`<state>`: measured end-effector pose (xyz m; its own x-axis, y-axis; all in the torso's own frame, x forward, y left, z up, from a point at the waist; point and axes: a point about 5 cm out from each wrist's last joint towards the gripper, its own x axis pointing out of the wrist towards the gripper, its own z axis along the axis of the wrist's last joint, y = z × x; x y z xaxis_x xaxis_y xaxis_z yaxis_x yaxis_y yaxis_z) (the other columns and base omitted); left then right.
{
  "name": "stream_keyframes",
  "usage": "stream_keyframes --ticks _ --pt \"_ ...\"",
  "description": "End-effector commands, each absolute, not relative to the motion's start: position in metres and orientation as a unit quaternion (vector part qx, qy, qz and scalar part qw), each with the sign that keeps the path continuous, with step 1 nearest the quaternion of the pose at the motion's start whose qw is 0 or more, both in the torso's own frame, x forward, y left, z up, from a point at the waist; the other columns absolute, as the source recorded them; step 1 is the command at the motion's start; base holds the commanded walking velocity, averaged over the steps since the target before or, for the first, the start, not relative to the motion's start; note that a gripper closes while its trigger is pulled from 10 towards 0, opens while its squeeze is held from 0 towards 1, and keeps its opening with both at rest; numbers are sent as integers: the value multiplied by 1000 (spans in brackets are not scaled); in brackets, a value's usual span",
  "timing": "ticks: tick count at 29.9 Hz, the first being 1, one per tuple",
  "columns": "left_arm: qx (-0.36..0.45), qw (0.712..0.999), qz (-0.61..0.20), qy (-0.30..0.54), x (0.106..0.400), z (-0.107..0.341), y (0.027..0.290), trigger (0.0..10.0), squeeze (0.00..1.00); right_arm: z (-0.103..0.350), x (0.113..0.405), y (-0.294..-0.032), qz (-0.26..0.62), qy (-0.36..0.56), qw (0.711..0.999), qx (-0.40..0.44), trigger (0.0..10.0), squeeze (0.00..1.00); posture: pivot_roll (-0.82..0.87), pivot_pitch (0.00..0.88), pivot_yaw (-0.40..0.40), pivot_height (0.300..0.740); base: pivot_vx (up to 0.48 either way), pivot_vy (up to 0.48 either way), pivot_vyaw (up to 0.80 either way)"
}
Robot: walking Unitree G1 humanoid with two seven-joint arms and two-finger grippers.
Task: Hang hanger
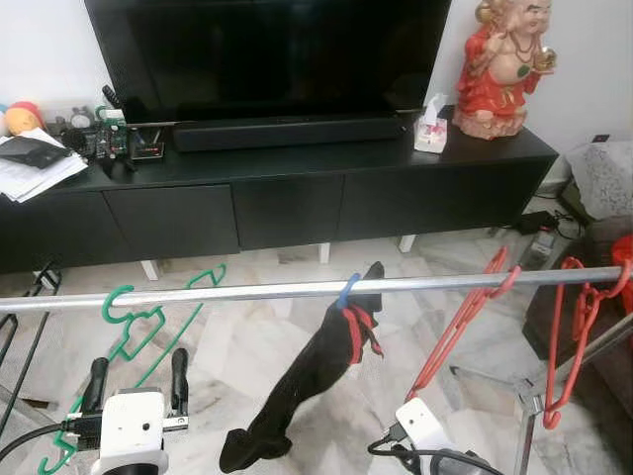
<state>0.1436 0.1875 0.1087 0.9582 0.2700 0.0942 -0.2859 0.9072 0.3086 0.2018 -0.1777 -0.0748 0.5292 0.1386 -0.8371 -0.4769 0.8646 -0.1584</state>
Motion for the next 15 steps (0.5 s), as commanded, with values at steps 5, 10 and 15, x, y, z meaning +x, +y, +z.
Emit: stream_keyframes --ticks 5,10,15 --pt "165 975 145 -29 144 109 188 10000 0 -73 205 -180 180 448 854 -194 10000 0 -59 0 -49 740 -245 0 0" --pt "163 975 148 -31 143 108 187 10000 0 -73 205 -180 179 448 854 -193 10000 0 -61 0 -46 740 -250 0 0" --pt "162 975 147 -32 143 109 187 10000 0 -73 205 -179 180 448 854 -193 10000 0 -62 0 -44 740 -247 0 0"
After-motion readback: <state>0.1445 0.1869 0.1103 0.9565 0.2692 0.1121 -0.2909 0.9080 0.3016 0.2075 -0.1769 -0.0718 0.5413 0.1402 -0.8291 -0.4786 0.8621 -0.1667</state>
